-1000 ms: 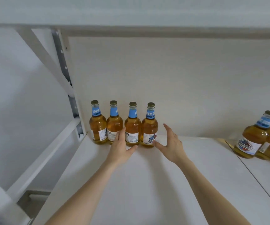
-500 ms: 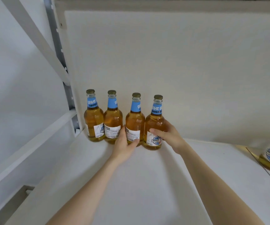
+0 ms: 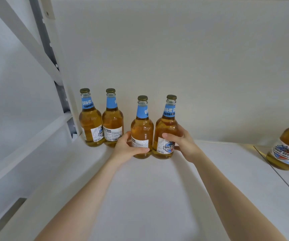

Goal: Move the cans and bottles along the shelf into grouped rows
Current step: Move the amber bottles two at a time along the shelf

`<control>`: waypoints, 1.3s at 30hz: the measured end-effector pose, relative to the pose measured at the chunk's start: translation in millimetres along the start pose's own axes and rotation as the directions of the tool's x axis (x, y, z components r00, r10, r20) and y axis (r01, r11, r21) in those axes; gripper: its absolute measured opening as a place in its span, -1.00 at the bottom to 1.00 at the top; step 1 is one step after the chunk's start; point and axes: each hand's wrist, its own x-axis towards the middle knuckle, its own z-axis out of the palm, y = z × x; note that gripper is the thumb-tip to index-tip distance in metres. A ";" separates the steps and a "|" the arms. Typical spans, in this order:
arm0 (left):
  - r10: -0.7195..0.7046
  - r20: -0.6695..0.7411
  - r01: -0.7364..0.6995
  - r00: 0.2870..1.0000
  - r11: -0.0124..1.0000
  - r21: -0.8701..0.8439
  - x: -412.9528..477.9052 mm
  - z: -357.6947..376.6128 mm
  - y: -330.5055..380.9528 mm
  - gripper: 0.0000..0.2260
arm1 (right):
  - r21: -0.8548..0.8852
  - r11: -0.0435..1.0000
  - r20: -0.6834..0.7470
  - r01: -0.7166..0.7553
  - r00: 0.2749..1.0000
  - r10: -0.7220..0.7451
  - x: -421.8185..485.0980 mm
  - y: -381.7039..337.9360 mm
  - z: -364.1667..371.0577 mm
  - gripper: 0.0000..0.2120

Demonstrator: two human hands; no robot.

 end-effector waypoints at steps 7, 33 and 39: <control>-0.068 0.066 0.074 0.995 0.994 -0.086 -35.2 -8.3 13.1 -0.06 | 0.124 0.986 -0.105 -0.112 0.987 0.125 -22.0 -3.1 19.3 -0.69; -0.213 0.137 0.236 0.967 0.955 -0.181 -133.2 -36.8 76.3 -0.09 | 0.196 0.955 -0.183 -0.225 0.948 0.261 -110.4 -58.5 49.8 -0.62; -0.216 0.162 0.245 0.963 0.952 -0.184 -148.3 -25.2 81.1 -0.29 | 0.198 0.956 -0.186 -0.217 0.949 0.254 -133.6 -61.5 40.4 -0.58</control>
